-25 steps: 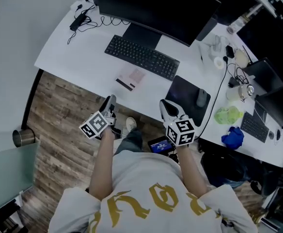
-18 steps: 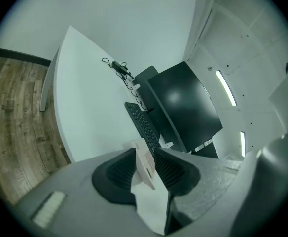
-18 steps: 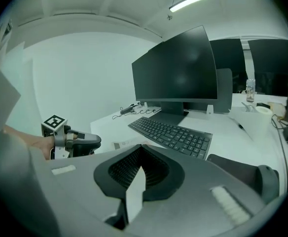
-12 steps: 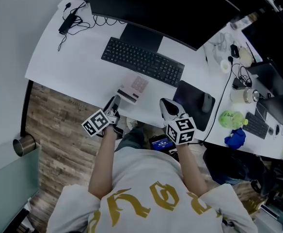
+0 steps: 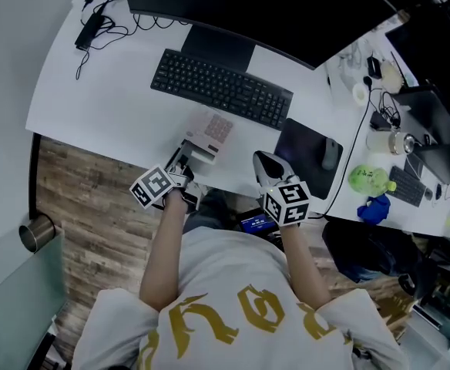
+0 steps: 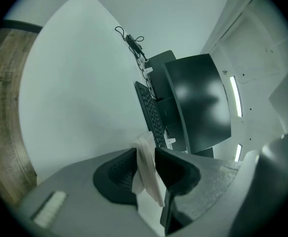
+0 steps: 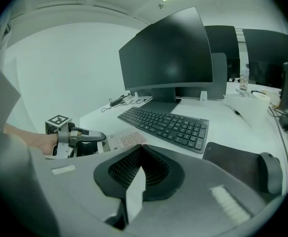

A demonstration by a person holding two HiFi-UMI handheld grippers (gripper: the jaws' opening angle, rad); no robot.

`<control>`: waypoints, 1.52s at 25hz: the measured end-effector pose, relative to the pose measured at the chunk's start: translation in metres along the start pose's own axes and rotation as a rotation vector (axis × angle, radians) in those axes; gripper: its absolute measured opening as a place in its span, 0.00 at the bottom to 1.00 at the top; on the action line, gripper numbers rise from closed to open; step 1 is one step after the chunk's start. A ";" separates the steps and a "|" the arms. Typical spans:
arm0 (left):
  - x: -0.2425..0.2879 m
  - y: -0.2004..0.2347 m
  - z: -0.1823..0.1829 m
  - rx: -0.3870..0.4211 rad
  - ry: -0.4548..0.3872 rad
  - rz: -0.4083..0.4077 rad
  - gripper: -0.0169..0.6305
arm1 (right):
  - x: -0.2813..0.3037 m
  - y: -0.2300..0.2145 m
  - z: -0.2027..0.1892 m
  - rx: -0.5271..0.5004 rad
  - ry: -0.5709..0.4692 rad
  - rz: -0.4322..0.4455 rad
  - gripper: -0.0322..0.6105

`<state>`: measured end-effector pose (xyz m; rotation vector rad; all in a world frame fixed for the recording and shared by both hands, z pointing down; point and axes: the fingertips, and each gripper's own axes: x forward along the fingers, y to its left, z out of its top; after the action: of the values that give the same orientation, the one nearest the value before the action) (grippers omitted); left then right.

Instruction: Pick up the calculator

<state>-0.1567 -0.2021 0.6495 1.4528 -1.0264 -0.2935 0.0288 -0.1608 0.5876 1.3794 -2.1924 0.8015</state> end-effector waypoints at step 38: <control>-0.019 -0.047 0.000 -0.186 -0.131 -0.087 0.13 | -0.011 -0.009 0.033 -0.112 -0.065 0.085 0.09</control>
<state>-0.1480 -0.1964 0.6002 1.3246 -1.0140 -0.5387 0.0398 -0.1788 0.5582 1.2818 -2.3222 0.6602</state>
